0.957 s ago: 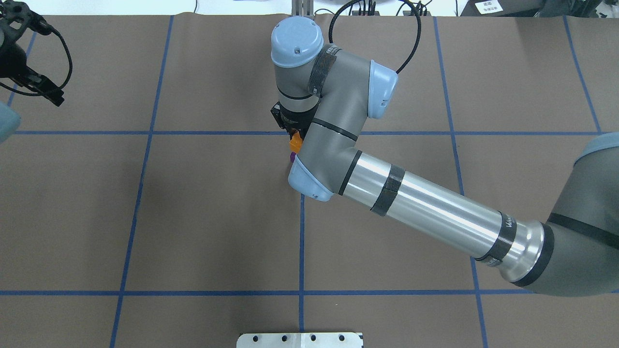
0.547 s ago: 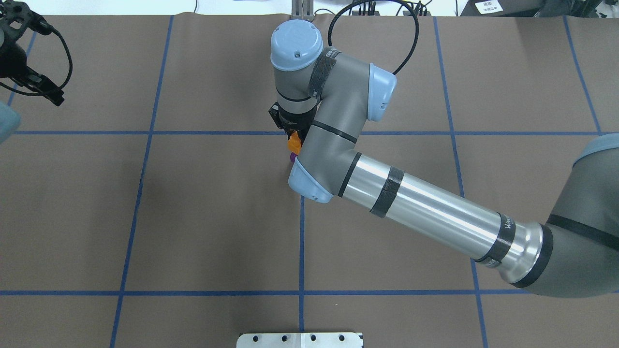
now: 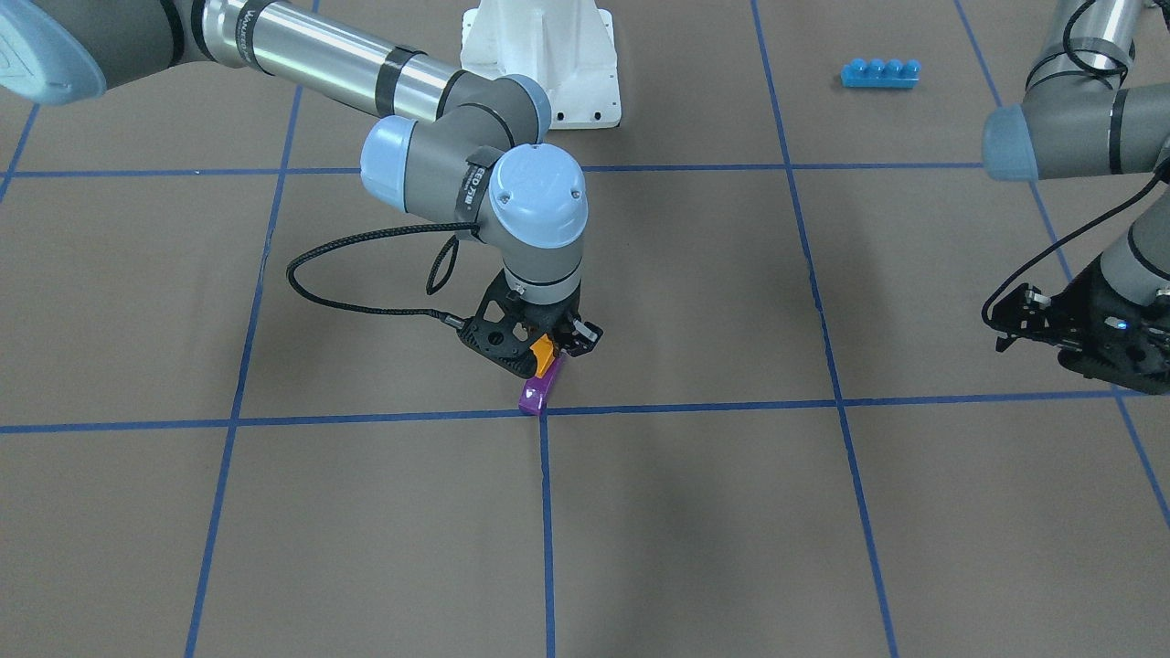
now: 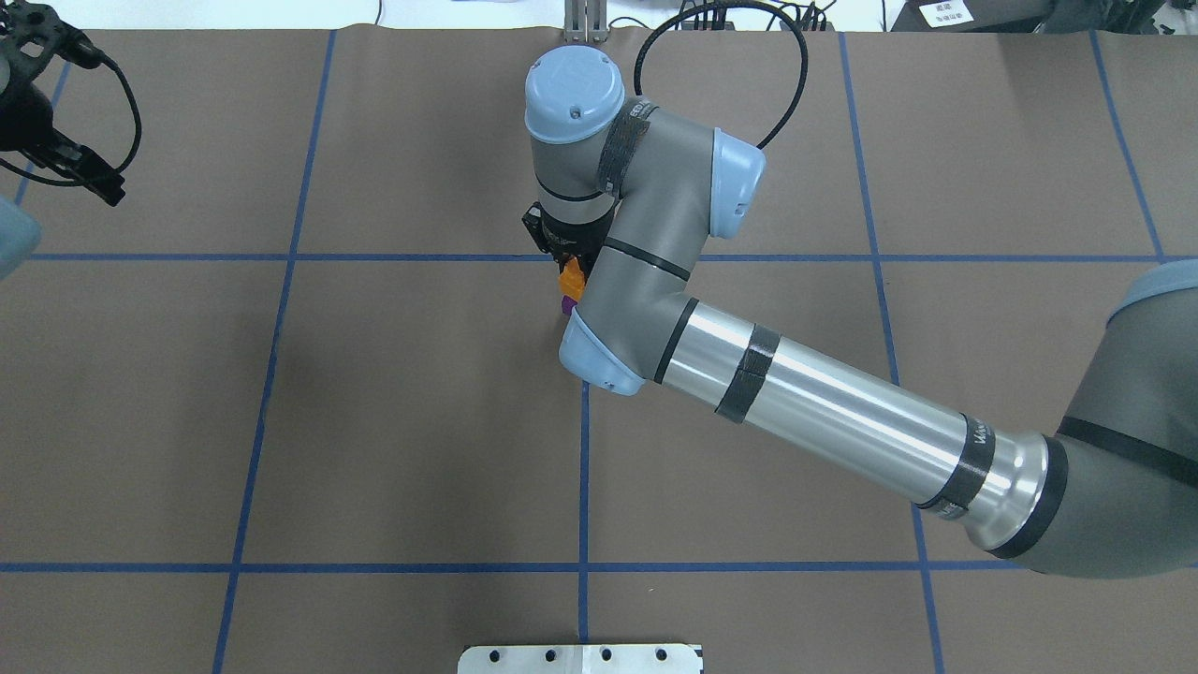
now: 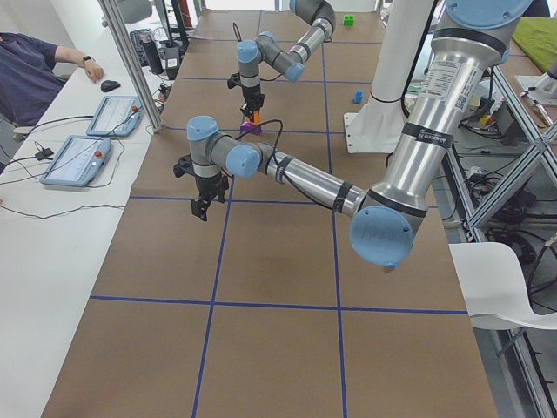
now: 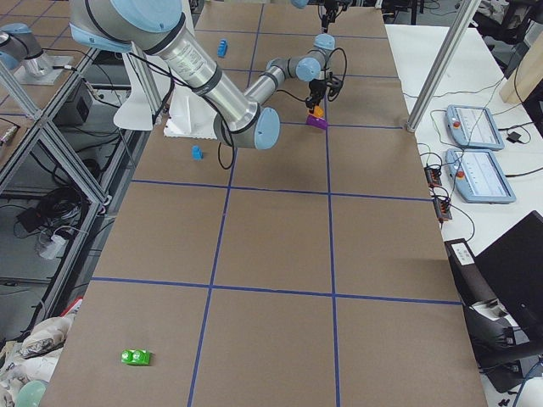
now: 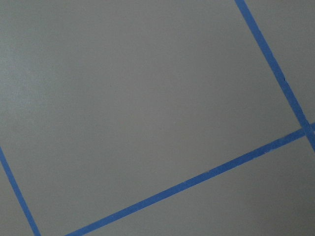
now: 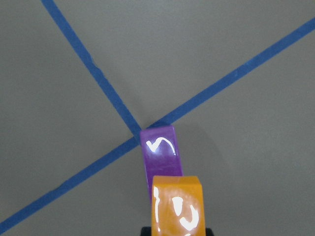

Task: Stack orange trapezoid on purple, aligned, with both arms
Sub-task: 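Lower and align the orange block onto the purple block with the right gripper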

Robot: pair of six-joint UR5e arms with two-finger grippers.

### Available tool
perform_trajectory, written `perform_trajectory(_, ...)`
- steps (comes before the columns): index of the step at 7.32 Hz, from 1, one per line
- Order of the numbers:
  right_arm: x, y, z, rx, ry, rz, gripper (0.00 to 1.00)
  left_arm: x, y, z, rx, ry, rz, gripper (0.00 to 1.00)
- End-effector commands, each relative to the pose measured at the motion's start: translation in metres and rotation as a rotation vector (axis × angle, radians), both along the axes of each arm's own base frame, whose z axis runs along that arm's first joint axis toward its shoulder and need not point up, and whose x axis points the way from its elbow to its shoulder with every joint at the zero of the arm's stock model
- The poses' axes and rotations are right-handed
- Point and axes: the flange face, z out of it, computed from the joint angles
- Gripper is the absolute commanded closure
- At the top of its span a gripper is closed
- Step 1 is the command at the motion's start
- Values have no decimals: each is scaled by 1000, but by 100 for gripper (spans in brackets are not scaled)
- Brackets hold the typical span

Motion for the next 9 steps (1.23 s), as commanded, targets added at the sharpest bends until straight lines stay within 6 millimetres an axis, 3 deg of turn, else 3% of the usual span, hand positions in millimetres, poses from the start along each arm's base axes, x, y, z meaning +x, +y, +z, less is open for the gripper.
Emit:
perform_trajectory(1,-3,1,0,15,-17,-4,100,0,0,-1,1,0,0,0)
perform_trajectory(9,-4,-1,4,14,-11,-2,100,0,0,-1,0,0,-1,0)
